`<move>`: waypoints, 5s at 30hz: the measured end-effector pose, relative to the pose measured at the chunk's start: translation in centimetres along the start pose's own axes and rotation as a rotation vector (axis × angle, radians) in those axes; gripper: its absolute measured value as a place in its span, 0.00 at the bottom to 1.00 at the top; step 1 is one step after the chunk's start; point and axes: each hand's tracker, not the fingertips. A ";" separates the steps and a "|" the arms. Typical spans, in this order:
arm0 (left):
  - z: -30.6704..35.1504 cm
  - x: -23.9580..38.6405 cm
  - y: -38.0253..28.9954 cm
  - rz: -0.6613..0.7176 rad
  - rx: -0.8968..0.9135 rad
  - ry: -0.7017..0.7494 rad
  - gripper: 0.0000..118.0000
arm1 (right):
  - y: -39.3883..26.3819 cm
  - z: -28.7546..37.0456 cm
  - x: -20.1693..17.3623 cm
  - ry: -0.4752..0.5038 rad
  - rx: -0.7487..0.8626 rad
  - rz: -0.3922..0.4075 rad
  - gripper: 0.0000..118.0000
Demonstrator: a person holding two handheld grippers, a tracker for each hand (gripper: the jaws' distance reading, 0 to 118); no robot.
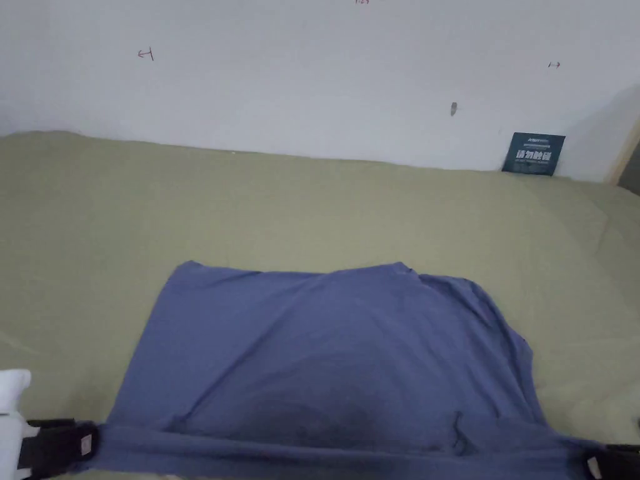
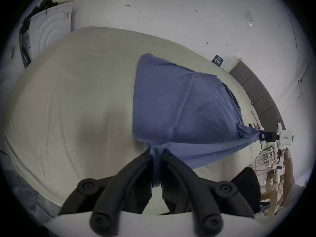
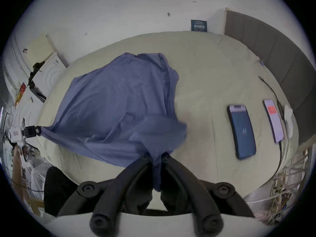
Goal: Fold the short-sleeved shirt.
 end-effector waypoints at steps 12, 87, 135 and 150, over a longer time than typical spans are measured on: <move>-9.5 -0.7 9.5 -0.037 -0.115 0.100 0.05 | 10.0 -11.4 -0.8 -0.021 -0.146 -0.003 0.05; -2.1 -0.4 1.0 0.110 -0.030 0.049 0.05 | 1.2 -2.0 0.9 0.078 -0.118 -0.120 0.14; -11.7 3.4 15.3 -0.087 -0.138 0.107 0.00 | 7.5 -6.3 -4.7 0.034 -0.141 0.020 0.00; -20.4 1.8 18.4 -0.051 -0.336 0.157 0.51 | 13.1 -9.9 -0.4 -0.003 -0.132 -0.047 0.00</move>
